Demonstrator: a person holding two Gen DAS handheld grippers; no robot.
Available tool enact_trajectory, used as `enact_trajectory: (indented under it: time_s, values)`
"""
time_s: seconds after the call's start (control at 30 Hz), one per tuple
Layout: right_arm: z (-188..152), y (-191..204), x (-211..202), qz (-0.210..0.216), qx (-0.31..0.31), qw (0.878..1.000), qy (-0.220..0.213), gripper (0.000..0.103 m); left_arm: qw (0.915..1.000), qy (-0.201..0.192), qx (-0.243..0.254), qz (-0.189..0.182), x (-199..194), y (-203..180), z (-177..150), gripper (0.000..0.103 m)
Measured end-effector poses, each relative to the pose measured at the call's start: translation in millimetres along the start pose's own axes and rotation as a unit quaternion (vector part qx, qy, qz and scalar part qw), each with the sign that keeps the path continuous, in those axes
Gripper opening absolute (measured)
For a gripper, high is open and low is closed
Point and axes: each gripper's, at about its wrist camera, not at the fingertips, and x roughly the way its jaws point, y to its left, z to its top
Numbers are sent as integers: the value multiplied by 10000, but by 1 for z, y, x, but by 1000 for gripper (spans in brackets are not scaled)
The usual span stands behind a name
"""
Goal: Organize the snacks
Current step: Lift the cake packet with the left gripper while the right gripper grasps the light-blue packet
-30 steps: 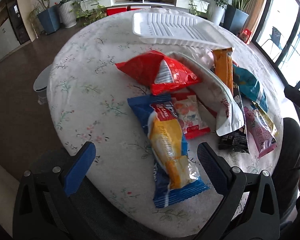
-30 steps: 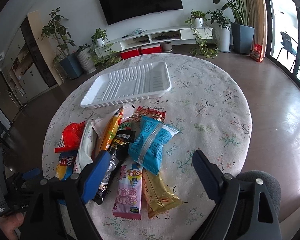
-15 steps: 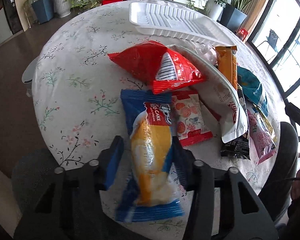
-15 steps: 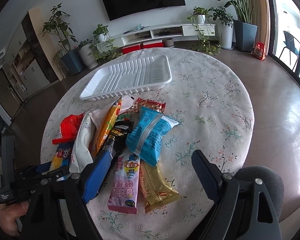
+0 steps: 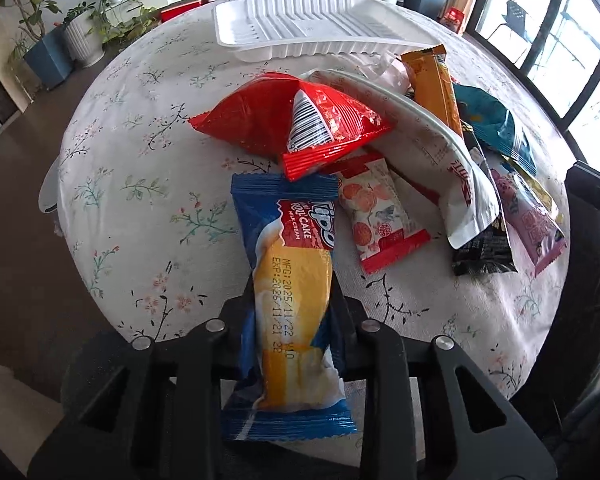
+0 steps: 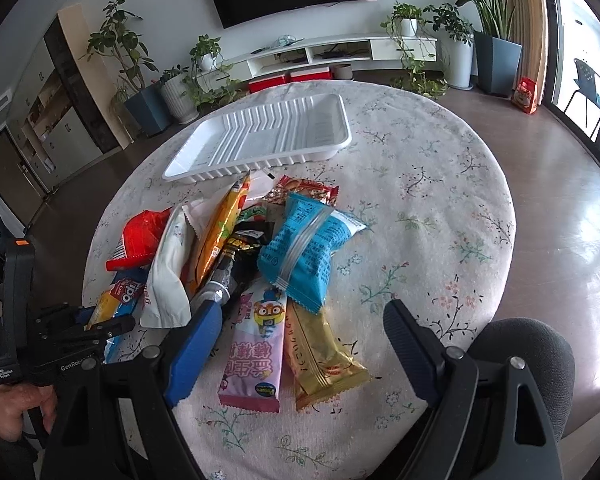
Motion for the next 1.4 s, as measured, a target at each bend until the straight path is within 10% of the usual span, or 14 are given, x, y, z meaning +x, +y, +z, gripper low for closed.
enact_trajectory:
  time_s: [0.4,1.03,1.4]
  values:
    - [-1,17,13,341,-226,9981,452,63,9935,-387,-645,-859,-20,27,-18,26]
    - [55,-22,84,601,1125,9864,1033,65,9822,-624,-1004,-1457,-21,44,-23,26]
    - [51,-28,80,927,1117,9858,844,32,9771,-672,-1048,-1724,-26,43,-24,26]
